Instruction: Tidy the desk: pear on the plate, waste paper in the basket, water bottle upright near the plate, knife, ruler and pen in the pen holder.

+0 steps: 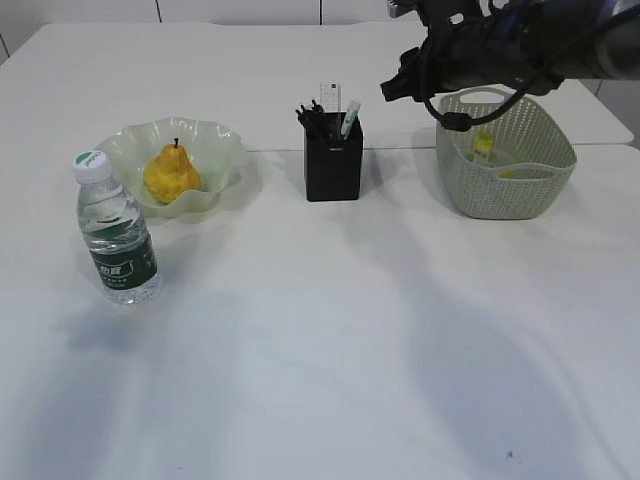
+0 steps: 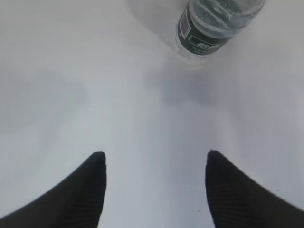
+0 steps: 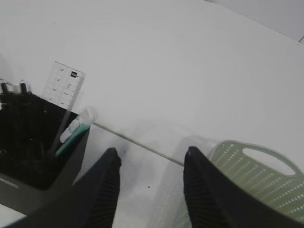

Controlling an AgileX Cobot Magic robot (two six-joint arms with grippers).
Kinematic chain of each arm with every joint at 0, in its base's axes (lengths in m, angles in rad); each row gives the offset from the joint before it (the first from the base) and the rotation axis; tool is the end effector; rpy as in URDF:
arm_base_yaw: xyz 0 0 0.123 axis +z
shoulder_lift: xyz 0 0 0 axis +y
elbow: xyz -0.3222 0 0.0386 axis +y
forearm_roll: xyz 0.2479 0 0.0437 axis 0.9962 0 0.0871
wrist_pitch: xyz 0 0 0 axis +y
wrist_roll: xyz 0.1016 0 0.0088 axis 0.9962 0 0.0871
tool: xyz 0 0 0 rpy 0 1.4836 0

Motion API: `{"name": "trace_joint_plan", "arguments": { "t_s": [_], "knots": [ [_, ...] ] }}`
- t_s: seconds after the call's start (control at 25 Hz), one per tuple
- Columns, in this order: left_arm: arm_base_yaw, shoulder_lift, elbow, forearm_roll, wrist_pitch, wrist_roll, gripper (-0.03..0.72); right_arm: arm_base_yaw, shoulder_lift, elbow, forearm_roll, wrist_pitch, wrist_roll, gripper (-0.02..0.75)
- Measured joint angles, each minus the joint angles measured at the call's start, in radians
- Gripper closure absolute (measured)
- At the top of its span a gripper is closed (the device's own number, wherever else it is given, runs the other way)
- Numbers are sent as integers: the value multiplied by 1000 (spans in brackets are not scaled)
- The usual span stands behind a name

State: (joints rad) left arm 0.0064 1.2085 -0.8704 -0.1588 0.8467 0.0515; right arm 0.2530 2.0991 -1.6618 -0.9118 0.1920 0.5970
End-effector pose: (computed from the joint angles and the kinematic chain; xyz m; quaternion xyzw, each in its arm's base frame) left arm 0.2170 -0.0107 0.3071 -0.0153 0.9697 -0.0633 0.2356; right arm 0.5158 0.1174 0.2708 -0.1962 0.8275 -0.0782 0.5202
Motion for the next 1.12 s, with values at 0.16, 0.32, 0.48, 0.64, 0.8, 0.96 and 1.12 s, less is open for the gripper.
{"name": "trace_joint_plan", "arguments": {
  "t_s": [0.16, 0.32, 0.48, 0.64, 0.8, 0.96, 1.12],
  "knots": [
    [0, 0, 0, 0, 0, 0, 223, 0, -32, 0, 10, 109, 0, 403],
    [0, 0, 0, 0, 0, 0, 223, 0, -61, 0, 81, 209, -68, 403],
    [0, 0, 0, 0, 0, 0, 223, 0, -93, 0, 199, 298, -207, 403],
    [0, 0, 0, 0, 2, 0, 223, 0, -111, 0, 288, 404, -307, 403],
    [0, 0, 0, 0, 6, 0, 223, 0, -121, 0, 346, 527, -367, 403],
    [0, 0, 0, 0, 21, 0, 223, 0, -140, 0, 433, 646, -459, 453],
    [0, 0, 0, 0, 26, 0, 223, 0, -167, 0, 538, 728, -536, 497]
  ]
}}
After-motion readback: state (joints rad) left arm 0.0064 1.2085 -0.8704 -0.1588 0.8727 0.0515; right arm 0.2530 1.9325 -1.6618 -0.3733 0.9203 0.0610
